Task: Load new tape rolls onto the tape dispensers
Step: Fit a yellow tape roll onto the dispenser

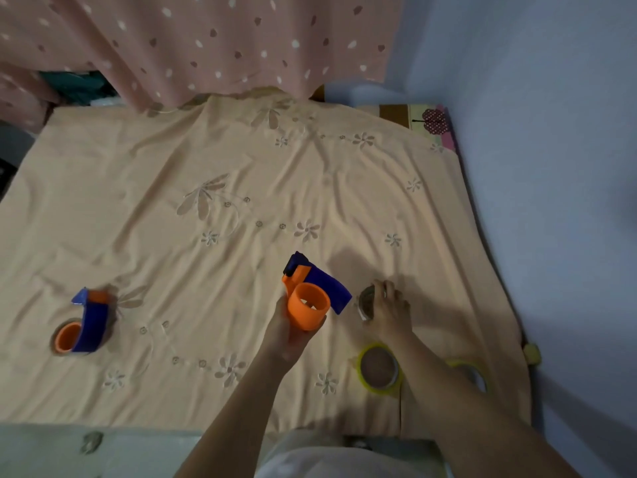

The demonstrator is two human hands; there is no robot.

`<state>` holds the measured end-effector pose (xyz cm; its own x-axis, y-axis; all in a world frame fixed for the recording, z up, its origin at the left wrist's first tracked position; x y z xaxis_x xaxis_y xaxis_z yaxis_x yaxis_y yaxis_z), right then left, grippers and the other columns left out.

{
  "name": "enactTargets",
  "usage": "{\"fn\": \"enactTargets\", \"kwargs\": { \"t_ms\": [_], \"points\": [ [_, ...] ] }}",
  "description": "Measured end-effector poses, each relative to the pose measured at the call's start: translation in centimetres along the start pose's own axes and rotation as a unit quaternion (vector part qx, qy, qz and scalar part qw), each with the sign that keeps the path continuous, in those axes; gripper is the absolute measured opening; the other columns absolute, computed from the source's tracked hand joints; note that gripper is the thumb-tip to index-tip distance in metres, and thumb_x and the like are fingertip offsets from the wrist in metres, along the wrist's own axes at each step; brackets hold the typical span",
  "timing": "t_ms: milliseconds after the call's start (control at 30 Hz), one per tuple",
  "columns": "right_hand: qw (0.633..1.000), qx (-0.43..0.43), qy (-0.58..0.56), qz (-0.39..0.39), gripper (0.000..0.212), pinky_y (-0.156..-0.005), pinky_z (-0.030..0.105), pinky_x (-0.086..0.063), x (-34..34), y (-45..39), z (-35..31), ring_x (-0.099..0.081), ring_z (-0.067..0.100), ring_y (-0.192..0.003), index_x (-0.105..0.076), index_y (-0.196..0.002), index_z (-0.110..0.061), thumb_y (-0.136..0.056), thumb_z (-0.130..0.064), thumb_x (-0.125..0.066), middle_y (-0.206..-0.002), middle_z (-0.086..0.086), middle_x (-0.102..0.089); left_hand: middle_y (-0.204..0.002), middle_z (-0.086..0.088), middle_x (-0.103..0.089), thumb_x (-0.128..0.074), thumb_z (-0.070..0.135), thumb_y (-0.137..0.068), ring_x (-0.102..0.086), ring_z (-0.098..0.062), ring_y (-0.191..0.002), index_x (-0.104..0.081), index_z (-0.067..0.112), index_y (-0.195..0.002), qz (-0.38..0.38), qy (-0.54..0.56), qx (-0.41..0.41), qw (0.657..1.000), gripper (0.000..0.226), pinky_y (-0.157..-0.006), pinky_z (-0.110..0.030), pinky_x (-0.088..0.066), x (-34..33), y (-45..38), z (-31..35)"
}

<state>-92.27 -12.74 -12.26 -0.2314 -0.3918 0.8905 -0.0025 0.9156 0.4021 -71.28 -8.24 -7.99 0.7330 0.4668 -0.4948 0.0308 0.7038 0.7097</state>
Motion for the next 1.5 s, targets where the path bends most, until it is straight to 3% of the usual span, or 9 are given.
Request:
{"fn": "enactTargets", "kwargs": {
  "t_ms": [200, 400, 567, 667, 933, 1167, 1267, 1367, 1500],
  "points": [
    [0.999, 0.008, -0.030, -0.041, 0.100, -0.112, 0.043, -0.036, 0.2, -0.1, 0.4, -0.039, 0.035, -0.135, -0.023, -0.149, -0.017, -0.069, -0.029, -0.082, -0.148, 0.012, -0.029, -0.122, -0.010, -0.072, -0.041, 0.041, -0.107, -0.068, -0.025, -0.107, -0.061, 0.023, -0.134, 0.000, -0.028, 0.010, 1.000, 0.038, -0.087, -0.040, -0.056, 1.0, 0.3, -0.2],
    [0.996, 0.070, -0.040, 0.045, 0.083, -0.106, 0.045, -0.043, 1.7, 3.9, 0.0, -0.042, 0.036, -0.130, -0.036, -0.144, -0.011, -0.076, -0.038, -0.076, -0.144, 0.016, -0.038, -0.125, -0.012, -0.070, -0.051, 0.040, -0.102, -0.065, -0.029, -0.111, -0.064, 0.024, -0.128, 0.004, -0.037, 0.024, 0.999, 0.033, -0.085, -0.042, -0.055, 1.0, 0.8, -1.1],
    [0.993, 0.034, 0.069, -0.085, 0.097, -0.099, 0.046, -0.046, 0.1, 8.7, 0.1, -0.046, 0.039, -0.126, -0.024, -0.149, -0.014, -0.077, -0.062, -0.067, -0.149, 0.021, -0.032, -0.132, -0.013, -0.065, -0.054, 0.038, -0.102, -0.063, -0.031, -0.115, -0.060, 0.023, -0.136, 0.031, -0.043, 0.036, 0.998, 0.038, -0.082, -0.042, -0.058, 0.7, 1.4, -2.0],
    [0.984, 0.010, 0.079, -0.161, 0.107, -0.099, 0.047, -0.045, -1.1, 10.1, 0.3, -0.045, 0.039, -0.128, -0.014, -0.153, -0.017, -0.074, -0.060, -0.073, -0.150, 0.021, -0.029, -0.135, -0.014, -0.063, -0.057, 0.039, -0.100, -0.064, -0.031, -0.114, -0.058, 0.022, -0.139, 0.029, -0.042, 0.039, 0.998, 0.042, -0.079, -0.041, -0.060, 0.3, 1.8, -2.2],
    [0.987, 0.036, 0.112, -0.113, 0.098, -0.091, 0.042, -0.049, -1.5, 11.1, 0.3, -0.052, 0.037, -0.119, -0.022, -0.150, -0.015, -0.075, -0.043, -0.078, -0.144, 0.018, -0.035, -0.136, -0.013, -0.061, -0.055, 0.041, -0.101, -0.061, -0.030, -0.117, -0.054, 0.022, -0.141, 0.030, -0.035, 0.022, 0.999, 0.045, -0.084, -0.041, -0.057, 0.7, 3.4, -2.4],
    [0.988, -0.038, -0.090, -0.115, 0.105, -0.097, 0.040, -0.049, 0.8, 9.5, 1.3, -0.046, 0.039, -0.129, -0.025, -0.148, -0.023, -0.062, -0.045, -0.082, -0.148, 0.015, -0.035, -0.139, -0.010, -0.062, -0.053, 0.046, -0.101, -0.063, -0.029, -0.118, -0.056, 0.027, -0.140, 0.052, -0.092, -0.037, 0.994, 0.043, -0.084, -0.041, -0.057, 0.7, 4.8, -1.5],
    [0.944, -0.039, -0.326, -0.045, 0.080, -0.086, 0.028, -0.053, 5.2, 8.8, 2.2, -0.059, 0.022, -0.116, -0.049, -0.129, -0.026, -0.059, -0.034, -0.088, -0.126, 0.001, -0.058, -0.136, -0.005, -0.064, -0.048, 0.045, -0.105, -0.064, -0.026, -0.119, -0.051, 0.030, -0.144, 0.048, -0.131, -0.121, 0.983, 0.042, -0.082, -0.039, -0.057, -0.5, 5.7, -0.3],
    [0.891, 0.002, -0.452, -0.042, 0.073, -0.075, 0.013, -0.051, 10.1, 9.0, 1.8, -0.057, 0.012, -0.115, -0.049, -0.133, -0.028, -0.071, -0.020, -0.088, -0.126, -0.005, -0.059, -0.126, 0.007, -0.070, -0.045, 0.037, -0.108, -0.069, -0.019, -0.114, -0.054, 0.035, -0.141, 0.008, -0.185, -0.200, 0.962, 0.034, -0.086, -0.042, -0.059, -3.4, 6.9, 0.9],
    [0.844, 0.054, -0.528, -0.078, 0.074, -0.089, 0.037, -0.059, 13.9, 9.6, 0.3, -0.060, 0.007, -0.118, -0.053, -0.121, -0.047, -0.056, -0.042, -0.088, -0.127, -0.008, -0.062, -0.134, 0.002, -0.070, -0.045, 0.035, -0.108, -0.069, -0.019, -0.120, -0.055, 0.035, -0.143, -0.050, -0.234, -0.253, 0.937, 0.036, -0.098, -0.048, -0.058, -7.5, 8.0, 1.7]
  ]
}}
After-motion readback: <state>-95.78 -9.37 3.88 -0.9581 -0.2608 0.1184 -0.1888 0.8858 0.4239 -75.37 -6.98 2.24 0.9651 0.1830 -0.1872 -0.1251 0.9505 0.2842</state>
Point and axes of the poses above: each hand's wrist, its own y-axis away from the middle knuckle, its own x-axis out of the back of the hand, z = x × y, the point moved 2 cm from there along -y, towards the middle knuckle
